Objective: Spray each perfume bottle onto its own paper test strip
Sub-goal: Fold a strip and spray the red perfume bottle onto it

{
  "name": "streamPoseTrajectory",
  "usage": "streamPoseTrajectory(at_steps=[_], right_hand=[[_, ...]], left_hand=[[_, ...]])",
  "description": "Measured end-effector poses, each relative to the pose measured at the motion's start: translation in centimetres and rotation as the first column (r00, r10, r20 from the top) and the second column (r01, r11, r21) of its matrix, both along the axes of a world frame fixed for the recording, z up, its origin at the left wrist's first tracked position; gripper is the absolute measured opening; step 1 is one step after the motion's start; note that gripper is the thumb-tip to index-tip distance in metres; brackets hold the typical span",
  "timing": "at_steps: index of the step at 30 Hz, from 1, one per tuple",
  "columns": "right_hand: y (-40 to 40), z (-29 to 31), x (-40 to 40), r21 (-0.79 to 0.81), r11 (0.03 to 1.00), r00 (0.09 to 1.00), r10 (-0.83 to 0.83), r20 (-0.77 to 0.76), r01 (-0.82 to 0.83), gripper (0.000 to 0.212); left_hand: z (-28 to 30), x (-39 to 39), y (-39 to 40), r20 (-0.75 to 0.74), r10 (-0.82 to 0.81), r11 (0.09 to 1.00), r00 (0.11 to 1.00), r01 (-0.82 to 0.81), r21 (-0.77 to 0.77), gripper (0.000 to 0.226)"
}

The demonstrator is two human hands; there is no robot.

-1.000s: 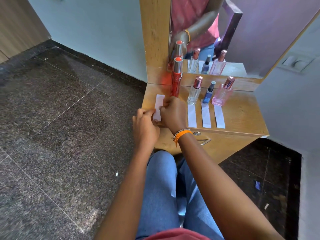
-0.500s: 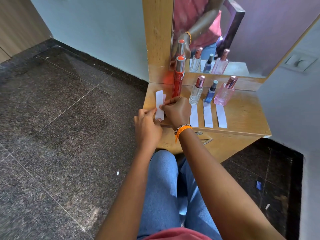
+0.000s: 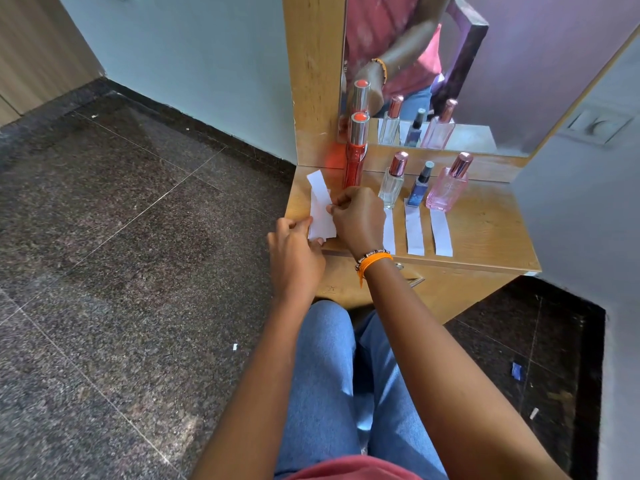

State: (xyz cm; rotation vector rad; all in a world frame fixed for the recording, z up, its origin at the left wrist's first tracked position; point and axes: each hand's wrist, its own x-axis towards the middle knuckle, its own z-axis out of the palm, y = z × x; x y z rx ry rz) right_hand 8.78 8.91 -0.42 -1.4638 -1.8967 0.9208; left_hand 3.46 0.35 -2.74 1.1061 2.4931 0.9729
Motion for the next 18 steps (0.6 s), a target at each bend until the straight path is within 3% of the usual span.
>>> streamPoseTrajectory(at_steps=[5,10,18], right_hand=[[-0.8,0.3,2.8,0.097,0.995,1.000,0.025,0.007,-0.025,0.004],[-1.4,-0.7,5.9,0.119,0.992,0.998,-0.051,0.046,0.045,0.011],[-0.9,-1.7,6.3,0.189,0.982,0.978,-0.037,0.204,-0.002,0.009]], left_hand=[[0.1,-0.1,0.1,0.023,-0.001,1.000,1.000,0.001,0.000,0.042],[1.2,0.4,0.3,-0.067,0.054,0.994,0.996,-0.047,0.096,0.040],[2.4,0.8,4.8,0.054,-0.104,0.967,0.993,0.089,0.238,0.043]])
